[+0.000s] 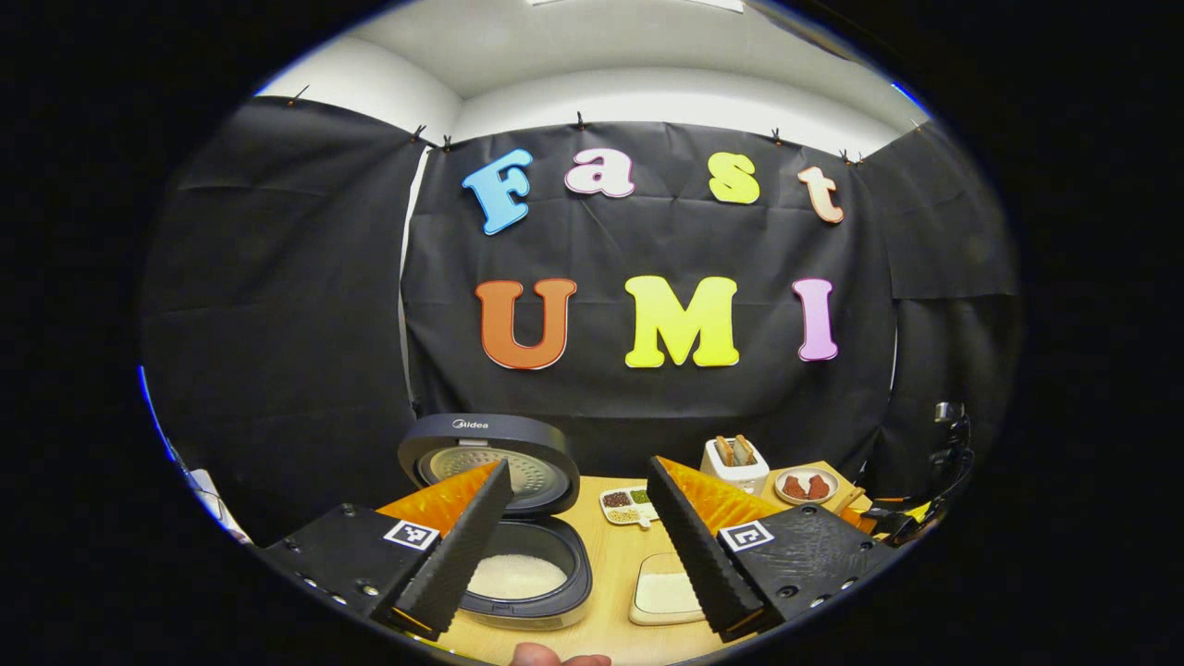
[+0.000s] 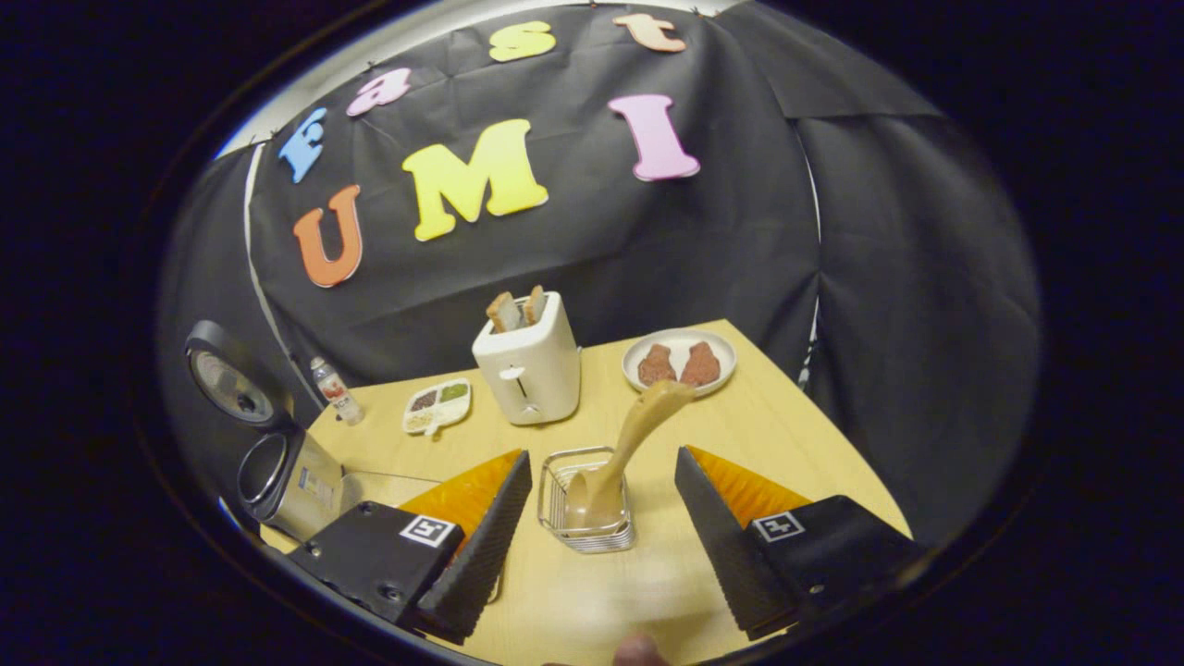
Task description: Close the left gripper, press the button to open the rice cooker; take a wooden spoon from the chopstick holder with the right hand, scoop a spoonful of rice and pour it into the rice cooker, then put the wooden spoon back into the chopstick holder.
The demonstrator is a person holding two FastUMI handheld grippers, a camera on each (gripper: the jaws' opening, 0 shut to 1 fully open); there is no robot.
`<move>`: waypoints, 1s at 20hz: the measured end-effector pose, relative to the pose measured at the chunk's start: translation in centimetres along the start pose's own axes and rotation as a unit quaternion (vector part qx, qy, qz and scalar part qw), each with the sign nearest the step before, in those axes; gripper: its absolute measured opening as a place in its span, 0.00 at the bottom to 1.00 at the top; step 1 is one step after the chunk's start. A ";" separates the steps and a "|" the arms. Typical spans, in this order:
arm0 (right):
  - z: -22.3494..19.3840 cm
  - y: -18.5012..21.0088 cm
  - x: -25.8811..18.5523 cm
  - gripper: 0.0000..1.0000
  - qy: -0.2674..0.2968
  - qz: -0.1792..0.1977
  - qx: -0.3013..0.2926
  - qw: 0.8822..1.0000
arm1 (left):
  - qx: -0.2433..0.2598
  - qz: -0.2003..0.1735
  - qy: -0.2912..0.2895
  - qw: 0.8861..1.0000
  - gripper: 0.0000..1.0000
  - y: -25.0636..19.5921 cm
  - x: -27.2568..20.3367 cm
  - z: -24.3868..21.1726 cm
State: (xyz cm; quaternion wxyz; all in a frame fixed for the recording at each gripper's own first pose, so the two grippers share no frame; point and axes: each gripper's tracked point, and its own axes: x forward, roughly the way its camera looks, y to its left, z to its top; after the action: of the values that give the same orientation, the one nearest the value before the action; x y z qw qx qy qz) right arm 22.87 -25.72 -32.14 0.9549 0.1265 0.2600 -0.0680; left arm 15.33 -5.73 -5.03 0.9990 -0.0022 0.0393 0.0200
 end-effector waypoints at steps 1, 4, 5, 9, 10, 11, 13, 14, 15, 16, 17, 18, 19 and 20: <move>-0.6 -0.4 1.7 1.00 0.013 0.000 0.010 1.000 | 0.000 0.007 0.006 1.000 0.95 0.3 0.2 -0.5; -1.5 -1.0 5.6 0.94 0.038 0.002 0.020 0.999 | 0.008 0.031 0.023 0.999 0.95 1.1 0.4 -1.3; -1.7 -1.3 6.4 0.84 0.042 -0.001 0.017 0.999 | 0.007 0.036 0.029 0.999 0.95 1.2 0.4 -1.6; -2.5 -1.2 8.6 0.71 0.062 0.007 0.032 0.998 | -0.001 0.049 0.044 0.998 0.95 1.4 0.8 -2.1; -2.4 -1.0 8.7 0.63 0.065 0.010 0.037 0.997 | -0.004 0.050 0.046 0.998 0.95 1.2 0.9 -2.3; -2.3 -0.9 8.8 0.58 0.064 0.011 0.037 0.997 | -0.005 0.051 0.049 0.997 0.95 1.2 1.0 -2.5; -1.8 -0.5 8.5 0.42 0.059 0.015 0.031 0.998 | -0.008 0.053 0.054 0.997 0.95 1.0 1.2 -3.0; -1.8 -0.4 8.3 0.30 0.061 0.017 0.029 0.998 | -0.012 0.053 0.055 0.997 0.95 1.0 1.3 -2.9; -1.9 0.4 8.1 0.27 0.062 0.028 0.032 0.997 | -0.015 0.053 0.055 0.997 0.95 0.8 1.3 -2.9; -1.8 1.0 7.8 0.22 0.066 0.037 0.036 0.996 | -0.017 0.052 0.058 0.997 0.95 0.6 1.3 -3.0; -1.8 1.1 7.6 0.20 0.068 0.038 0.035 0.996 | -0.017 0.053 0.063 0.996 0.95 0.7 1.2 -3.3; -1.5 1.3 7.4 0.17 0.066 0.042 0.032 0.996 | -0.018 0.055 0.065 0.996 0.95 0.9 1.1 -3.3; -1.1 1.6 7.0 0.15 0.063 0.042 0.024 0.997 | -0.021 0.055 0.065 0.996 0.95 1.0 1.0 -3.3; -0.4 1.8 6.7 0.13 0.056 0.042 0.018 0.997 | -0.026 0.056 0.064 0.996 0.95 1.3 1.0 -3.2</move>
State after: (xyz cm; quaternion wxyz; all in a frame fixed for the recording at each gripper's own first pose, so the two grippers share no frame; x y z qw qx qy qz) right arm 28.78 -24.29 -35.57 0.9384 0.1584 0.3062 -0.0254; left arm 16.01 -4.46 -8.28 0.9914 -0.0268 0.1026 0.0771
